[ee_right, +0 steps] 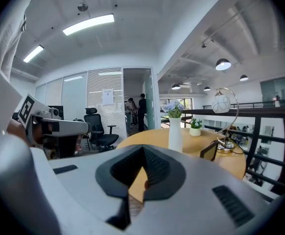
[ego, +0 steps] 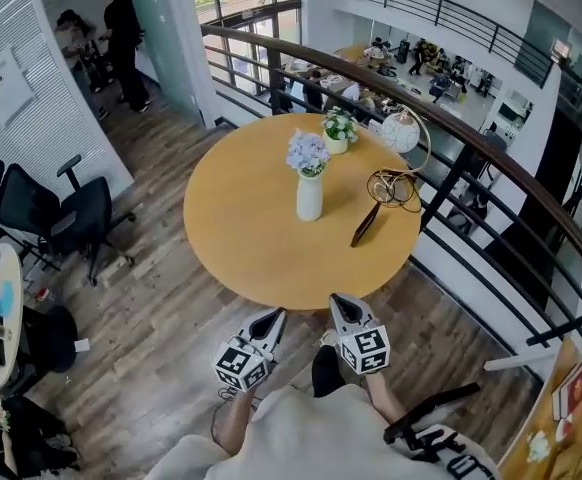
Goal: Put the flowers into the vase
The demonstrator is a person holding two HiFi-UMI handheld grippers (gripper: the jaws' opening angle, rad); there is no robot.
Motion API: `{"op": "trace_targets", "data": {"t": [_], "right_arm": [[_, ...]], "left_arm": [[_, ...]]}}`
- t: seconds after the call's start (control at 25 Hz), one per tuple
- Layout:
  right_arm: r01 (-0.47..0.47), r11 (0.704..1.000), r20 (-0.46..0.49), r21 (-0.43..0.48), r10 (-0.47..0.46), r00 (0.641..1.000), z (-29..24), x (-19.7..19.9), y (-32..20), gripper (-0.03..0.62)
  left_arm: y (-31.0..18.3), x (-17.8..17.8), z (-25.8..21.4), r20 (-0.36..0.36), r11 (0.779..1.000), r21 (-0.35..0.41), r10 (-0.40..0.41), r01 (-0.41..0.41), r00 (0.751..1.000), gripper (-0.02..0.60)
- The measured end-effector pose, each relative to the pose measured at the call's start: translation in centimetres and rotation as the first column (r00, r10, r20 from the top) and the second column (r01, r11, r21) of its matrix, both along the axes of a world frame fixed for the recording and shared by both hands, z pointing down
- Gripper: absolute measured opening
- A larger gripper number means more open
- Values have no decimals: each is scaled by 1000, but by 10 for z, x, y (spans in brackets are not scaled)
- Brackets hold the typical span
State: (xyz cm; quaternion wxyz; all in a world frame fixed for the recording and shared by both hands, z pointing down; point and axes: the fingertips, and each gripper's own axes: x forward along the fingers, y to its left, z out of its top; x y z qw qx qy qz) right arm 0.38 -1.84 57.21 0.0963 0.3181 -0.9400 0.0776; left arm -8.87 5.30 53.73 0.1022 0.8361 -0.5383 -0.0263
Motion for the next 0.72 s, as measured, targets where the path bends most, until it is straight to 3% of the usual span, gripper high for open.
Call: {"op": "trace_targets", "data": {"t": [0.36, 0.72], "right_arm": [[-18, 999, -25, 27, 19, 1000, -5, 21, 46, 8], [2, 1000, 18, 28, -2, 1000, -17, 36, 30, 8]], "left_arm": [[42, 17, -4, -18, 999, 36, 18, -17, 1000, 6], [33, 38, -9, -2, 999, 36, -1, 1, 1000, 6]]}}
